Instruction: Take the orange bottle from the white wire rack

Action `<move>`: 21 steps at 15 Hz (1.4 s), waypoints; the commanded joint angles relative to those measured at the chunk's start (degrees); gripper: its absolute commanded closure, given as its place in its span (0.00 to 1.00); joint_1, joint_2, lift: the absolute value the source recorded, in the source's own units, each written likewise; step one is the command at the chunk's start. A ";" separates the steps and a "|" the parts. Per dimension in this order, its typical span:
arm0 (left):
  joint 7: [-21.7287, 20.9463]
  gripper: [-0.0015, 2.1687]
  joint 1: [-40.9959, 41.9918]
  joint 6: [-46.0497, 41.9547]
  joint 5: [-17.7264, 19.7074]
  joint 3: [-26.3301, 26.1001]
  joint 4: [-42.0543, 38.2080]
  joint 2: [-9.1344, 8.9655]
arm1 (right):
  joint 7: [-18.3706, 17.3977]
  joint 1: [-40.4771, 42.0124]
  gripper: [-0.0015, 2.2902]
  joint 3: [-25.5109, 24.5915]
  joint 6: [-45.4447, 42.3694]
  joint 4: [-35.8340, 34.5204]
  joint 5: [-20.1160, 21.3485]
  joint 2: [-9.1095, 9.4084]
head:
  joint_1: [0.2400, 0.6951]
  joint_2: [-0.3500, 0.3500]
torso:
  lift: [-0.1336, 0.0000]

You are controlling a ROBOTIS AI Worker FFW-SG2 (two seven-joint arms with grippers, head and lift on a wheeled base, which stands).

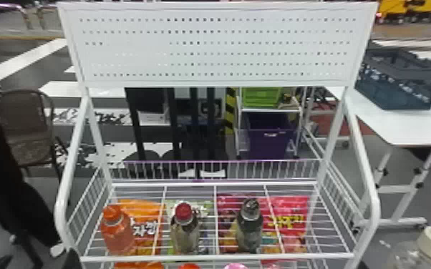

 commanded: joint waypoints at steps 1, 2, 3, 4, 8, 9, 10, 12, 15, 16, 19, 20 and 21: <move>0.00 0.01 0.00 0.04 -0.04 0.00 -0.10 -0.13 | 0.01 -0.12 0.48 -0.04 0.00 0.13 -0.05 0.05 | 0.57 0.50 | 1.00; 0.09 0.01 0.00 -0.14 -0.12 0.00 -0.10 -0.13 | 0.01 -0.12 0.48 -0.04 0.00 0.13 -0.05 0.05 | 0.57 0.50 | 1.00; 0.09 0.01 0.00 -0.14 -0.12 0.00 -0.10 -0.22 | 0.01 -0.21 0.48 -0.21 0.18 0.04 -0.05 0.05 | 0.57 0.50 | 1.00; 0.18 0.01 0.00 -0.14 -0.12 -0.09 -0.19 -0.22 | 0.01 -0.21 0.48 -0.39 0.18 0.13 -0.14 0.05 | 0.57 0.50 | 1.00; 0.18 0.01 0.18 -0.14 -0.39 -0.26 -0.54 -0.48 | 0.01 -0.21 0.48 -0.65 0.18 0.13 -0.58 0.05 | 0.57 0.50 | 1.00; 0.18 0.01 0.27 -0.14 -0.39 -0.35 -0.63 -0.48 | 0.01 -0.12 0.48 -0.65 0.18 0.13 -0.58 0.05 | 0.57 0.50 | 1.00; 0.18 0.01 0.35 -0.14 -0.39 -0.44 -0.63 -0.48 | 0.01 -0.12 0.48 -0.65 0.18 0.13 -0.58 0.05 | 0.57 0.50 | 1.00; 0.09 0.01 0.97 -1.72 -0.48 -1.23 0.43 -0.48 | 0.01 -0.12 0.48 -0.56 0.00 0.48 -0.58 0.05 | 0.57 0.50 | 1.00; -0.79 0.01 1.06 -9.28 -0.65 -5.10 6.14 -0.48 | 0.01 -0.30 0.48 -0.21 -0.17 1.09 -0.58 0.05 | 0.57 0.50 | 1.00; -0.88 0.01 0.71 -13.67 -0.92 -7.21 8.86 -0.40 | 0.01 -0.39 0.48 -0.04 -0.35 1.27 -0.58 0.05 | 0.57 0.50 | 1.00; -0.17 0.02 -2.90 -21.93 -3.03 -13.45 17.04 0.13 | -0.08 -0.83 0.48 0.32 -0.17 1.62 -0.23 0.05 | 0.57 0.50 | 1.00; 0.26 0.02 -4.66 -23.52 -3.99 -15.12 19.94 0.04 | -0.08 -0.83 0.48 0.32 -0.17 1.62 -0.23 0.05 | 0.57 0.50 | 1.00; 0.88 0.02 -6.59 -23.87 -4.61 -16.52 22.40 0.04 | -0.08 -0.92 0.48 0.32 -0.17 1.80 -0.23 0.05 | 0.57 0.50 | 1.00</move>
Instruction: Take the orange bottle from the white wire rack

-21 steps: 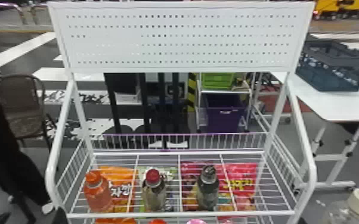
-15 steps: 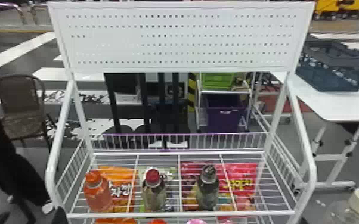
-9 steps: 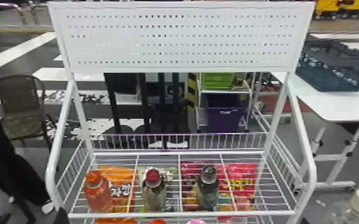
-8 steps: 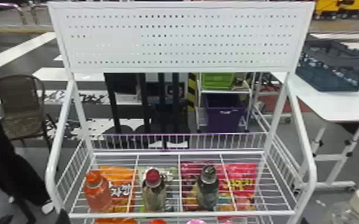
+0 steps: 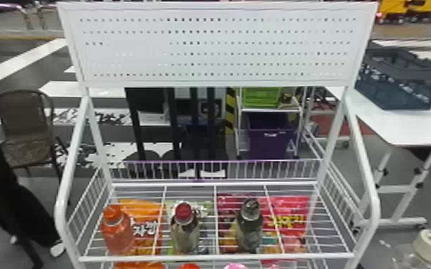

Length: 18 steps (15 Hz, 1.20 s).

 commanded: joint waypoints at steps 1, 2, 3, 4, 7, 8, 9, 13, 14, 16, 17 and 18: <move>1.21 0.02 -4.32 -1.37 -1.61 -3.35 5.76 0.17 | 0.01 -0.20 0.48 -0.16 0.02 0.33 0.02 0.05 | 0.57 0.50 | 1.00; 1.21 0.02 -6.07 -1.37 -1.97 -4.40 7.87 0.17 | 0.01 -0.37 0.48 -0.43 0.02 0.77 0.02 0.05 | 0.57 0.50 | 1.00; 1.21 0.02 -7.57 -1.37 -1.97 -4.84 9.45 0.17 | 0.01 -0.46 0.48 -0.51 0.02 1.21 0.02 0.05 | 0.57 0.50 | 1.00; 1.39 0.03 -9.24 -1.37 -2.05 -5.28 11.30 0.08 | 0.01 -0.64 0.48 -0.69 0.02 1.56 -0.07 0.05 | 0.57 0.50 | 1.00; 2.27 0.03 -14.07 -1.37 -2.23 -5.28 16.40 0.08 | 0.01 -1.52 0.48 -0.69 0.55 2.36 0.02 0.05 | 0.57 0.50 | 1.00; 2.71 0.04 -15.83 -1.20 -2.23 -5.28 17.98 0.08 | 0.01 -1.87 0.48 -0.69 1.07 2.53 0.10 0.05 | 0.57 0.50 | 1.00; 3.06 0.04 -17.15 -1.37 -2.32 -5.28 19.47 0.08 | 0.01 -2.22 0.48 -0.69 1.60 2.79 0.28 0.05 | 0.57 0.50 | 1.00; 3.23 0.04 -24.18 -1.20 -2.14 -5.28 26.77 0.17 | -0.08 -3.89 0.48 -0.69 4.77 3.06 0.63 0.05 | 0.57 0.50 | 1.00; 3.41 0.04 -25.76 -1.20 -1.97 -5.28 28.18 0.17 | -0.08 -4.24 0.48 -0.69 5.29 3.15 0.72 0.05 | 0.57 0.50 | 1.00; 3.76 0.04 -28.40 -1.02 -1.88 -5.28 30.99 0.08 | -0.08 -4.94 0.48 -0.95 6.70 3.15 0.72 0.05 | 0.57 0.50 | 1.00; 4.20 0.04 -29.54 -1.20 -1.79 -5.28 32.13 0.08 | -0.08 -5.12 0.48 -1.13 7.05 3.23 0.72 0.05 | 0.57 0.50 | 1.00; 4.20 0.04 -30.42 -1.20 -1.70 -5.19 32.92 0.08 | -0.08 -5.21 0.48 -1.22 7.23 3.23 0.72 0.05 | 0.57 0.50 | 1.00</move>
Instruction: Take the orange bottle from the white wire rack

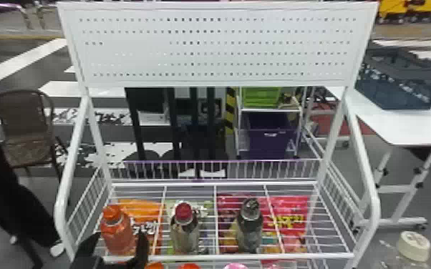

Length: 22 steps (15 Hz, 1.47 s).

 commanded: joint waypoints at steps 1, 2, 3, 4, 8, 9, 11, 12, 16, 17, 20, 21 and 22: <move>0.02 0.04 -2.37 -0.07 0.29 0.09 2.38 -0.01 | 0.00 -0.19 0.48 -0.34 0.56 0.05 0.00 0.05 | 0.57 0.50 | 1.00; 0.02 0.04 -3.16 -0.07 0.38 0.09 2.99 0.08 | 0.00 -0.19 0.48 -0.52 0.56 0.05 -0.09 0.05 | 0.57 0.50 | 1.00; 0.02 0.06 -3.87 -0.07 0.29 0.09 3.61 0.08 | 0.00 -0.19 0.48 -0.52 0.56 0.05 -0.09 0.05 | 0.57 0.50 | 1.00; -0.07 0.17 -4.04 -0.07 0.29 0.09 3.61 0.35 | 0.00 -0.19 0.48 -0.61 0.56 0.05 -0.09 0.05 | 0.57 0.50 | 1.00; 1.60 0.99 -2.73 0.10 1.87 0.53 1.50 0.52 | 0.00 -0.01 0.48 -0.52 0.56 -0.21 0.00 0.05 | 0.57 0.50 | 1.00; 1.60 0.99 -1.67 0.10 1.96 0.61 0.00 0.70 | 0.00 0.07 0.48 -0.52 0.74 -0.39 0.00 0.05 | 0.57 0.50 | 1.00; 1.60 0.99 1.41 1.16 1.96 1.14 -5.54 1.05 | 0.00 0.16 0.48 -0.43 0.74 -0.65 0.00 0.05 | 0.57 0.50 | 1.00; 1.68 0.99 2.55 2.39 2.05 1.58 -8.79 1.31 | 0.00 0.34 0.48 -0.25 0.74 -0.83 0.00 0.05 | 0.57 0.50 | 1.00; 2.39 0.99 11.07 12.93 2.49 3.51 -28.12 2.98 | 0.09 1.39 0.48 0.10 -0.49 -1.27 0.00 0.05 | 0.57 0.50 | 1.00; 2.30 0.99 13.45 17.33 2.49 4.66 -33.31 3.25 | 0.09 1.66 0.48 0.10 -0.84 -1.44 0.00 0.05 | 0.57 0.50 | 1.00; 2.30 0.99 19.77 24.54 1.96 6.33 -44.12 3.60 | 0.09 2.62 0.48 0.36 -2.60 -1.71 -0.26 0.05 | 0.57 0.50 | 1.00; 2.30 0.99 21.80 24.54 1.87 7.29 -46.32 3.60 | 0.18 2.97 0.48 0.54 -3.30 -1.71 -0.26 0.05 | 0.57 0.50 | 1.00; 2.04 0.99 24.17 24.54 1.70 7.91 -48.34 3.60 | 0.18 3.06 0.48 0.54 -3.48 -1.71 -0.26 0.05 | 0.57 0.50 | 1.00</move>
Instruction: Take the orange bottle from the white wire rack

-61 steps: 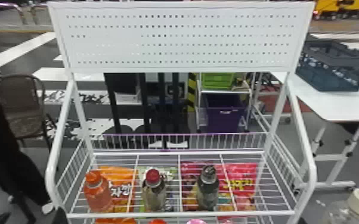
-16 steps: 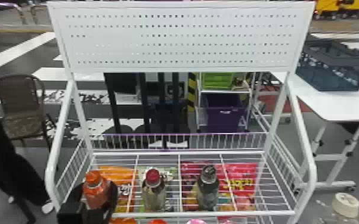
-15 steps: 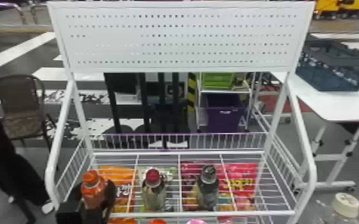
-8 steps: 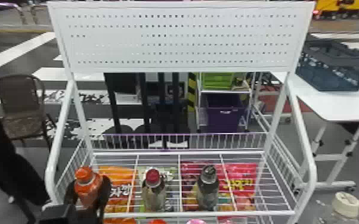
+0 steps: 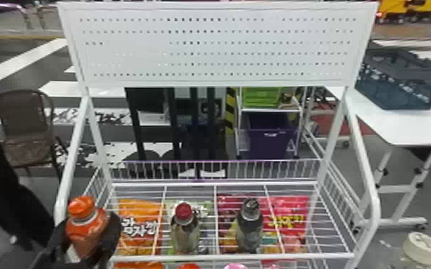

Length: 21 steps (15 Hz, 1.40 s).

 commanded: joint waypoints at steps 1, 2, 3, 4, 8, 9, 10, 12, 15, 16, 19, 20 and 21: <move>-0.10 0.99 5.42 0.34 -0.38 1.94 -4.64 0.02 | 0.02 0.34 0.48 0.09 -0.50 -0.10 0.08 0.05 | 0.57 0.50 | 1.00; -0.10 0.99 7.26 0.16 -0.55 2.38 -5.79 0.02 | 0.02 0.34 0.48 0.09 -0.50 -0.18 0.08 0.05 | 0.57 0.50 | 1.00; 0.25 0.99 9.37 -0.37 -0.73 2.91 -6.93 -0.07 | -0.07 0.34 0.48 0.09 -0.50 -0.18 0.00 0.05 | 0.57 0.50 | 1.00; 0.25 0.99 11.30 -1.24 -0.99 3.35 -7.63 -0.25 | -0.07 0.34 0.48 0.17 -0.50 -0.27 0.00 0.05 | 0.57 0.50 | 1.00; 0.25 0.99 14.38 -5.64 -1.52 4.31 -7.02 -0.51 | -0.07 0.08 0.48 0.35 -0.50 -0.27 0.00 0.05 | 0.57 0.50 | 1.00; 0.25 0.99 14.29 -5.64 -1.52 4.49 -6.75 -0.69 | -0.07 0.08 0.48 0.35 -0.50 -0.27 0.00 0.05 | 0.57 0.50 | 1.00; 0.25 0.99 14.12 -5.81 -1.52 4.67 -6.58 -0.77 | -0.07 0.08 0.48 0.44 -0.50 -0.36 0.00 0.05 | 0.57 0.50 | 1.00; 0.25 0.99 13.85 -5.81 -1.52 4.75 -6.58 -0.77 | -0.07 0.08 0.48 0.35 -0.50 -0.36 0.00 0.05 | 0.57 0.50 | 1.00; 0.25 0.99 13.50 -5.81 -1.52 4.67 -6.23 -0.86 | -0.07 0.17 0.48 0.26 -0.50 -0.45 -0.09 0.05 | 0.57 0.50 | 1.00; 0.25 0.99 13.41 -5.81 -1.52 4.67 -6.23 -0.86 | -0.07 0.17 0.48 0.17 -0.50 -0.45 -0.09 0.05 | 0.57 0.50 | 1.00; 1.04 0.99 13.41 -5.81 -1.52 4.84 -6.31 -0.86 | -0.07 -0.18 0.48 0.17 -0.50 -0.18 -0.09 0.05 | 0.57 0.50 | 1.00; 1.04 0.99 13.41 -5.81 -1.52 5.02 -6.40 -0.86 | -0.07 -0.27 0.48 0.17 -0.50 -0.18 -0.09 0.05 | 0.57 0.50 | 1.00; 1.04 0.99 13.41 -5.81 -1.52 5.02 -6.40 -0.86 | -0.07 -0.27 0.48 0.17 -0.50 -0.18 -0.09 0.05 | 0.57 0.50 | 1.00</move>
